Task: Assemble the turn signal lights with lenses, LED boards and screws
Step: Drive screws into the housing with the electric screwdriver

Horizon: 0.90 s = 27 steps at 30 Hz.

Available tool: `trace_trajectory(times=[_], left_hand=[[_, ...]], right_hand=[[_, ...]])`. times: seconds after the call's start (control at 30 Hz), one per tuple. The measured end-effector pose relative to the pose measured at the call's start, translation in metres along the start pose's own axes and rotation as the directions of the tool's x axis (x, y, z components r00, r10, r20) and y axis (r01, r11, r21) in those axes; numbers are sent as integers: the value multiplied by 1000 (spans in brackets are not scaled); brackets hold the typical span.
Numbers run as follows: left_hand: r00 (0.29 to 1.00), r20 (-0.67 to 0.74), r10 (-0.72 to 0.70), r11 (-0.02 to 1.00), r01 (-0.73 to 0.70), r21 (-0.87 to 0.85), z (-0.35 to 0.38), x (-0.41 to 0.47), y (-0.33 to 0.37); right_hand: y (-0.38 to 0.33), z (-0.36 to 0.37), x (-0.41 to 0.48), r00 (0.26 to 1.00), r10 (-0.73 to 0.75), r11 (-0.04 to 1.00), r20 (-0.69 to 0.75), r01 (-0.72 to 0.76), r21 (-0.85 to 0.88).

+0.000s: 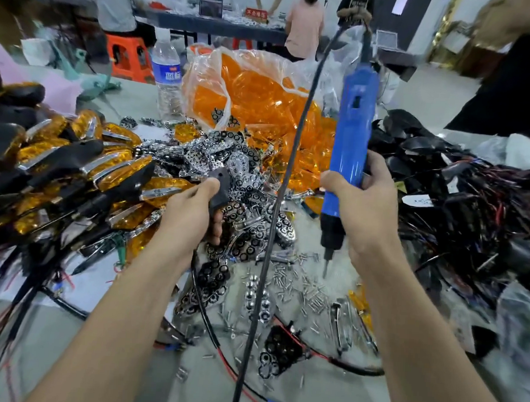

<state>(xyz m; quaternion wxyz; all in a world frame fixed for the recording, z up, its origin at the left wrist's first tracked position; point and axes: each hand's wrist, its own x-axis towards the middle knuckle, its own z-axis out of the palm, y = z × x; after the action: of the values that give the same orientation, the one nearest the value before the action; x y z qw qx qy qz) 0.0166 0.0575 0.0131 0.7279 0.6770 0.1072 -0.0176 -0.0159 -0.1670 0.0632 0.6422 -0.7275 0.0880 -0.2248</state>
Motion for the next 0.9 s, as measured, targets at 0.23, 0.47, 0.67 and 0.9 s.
trace_trajectory(times=[0.23, 0.47, 0.67, 0.9], left_hand=[[993, -23, 119, 982, -114, 148, 1, 4, -9], [983, -19, 184, 943, -171, 285, 2, 4, -14], [979, 0, 202, 924, -190, 330, 0, 8, -19], [969, 12, 246, 879, -228, 419, -1, 10, -22]], right_hand=[[-3, 20, 6, 993, 88, 839, 78, -116, 531], [30, 25, 2, 947, 286, 502, 144, -276, 819], [42, 24, 0, 958, 248, 493, 146, -255, 832], [46, 21, 2, 958, 218, 445, 186, -267, 855]])
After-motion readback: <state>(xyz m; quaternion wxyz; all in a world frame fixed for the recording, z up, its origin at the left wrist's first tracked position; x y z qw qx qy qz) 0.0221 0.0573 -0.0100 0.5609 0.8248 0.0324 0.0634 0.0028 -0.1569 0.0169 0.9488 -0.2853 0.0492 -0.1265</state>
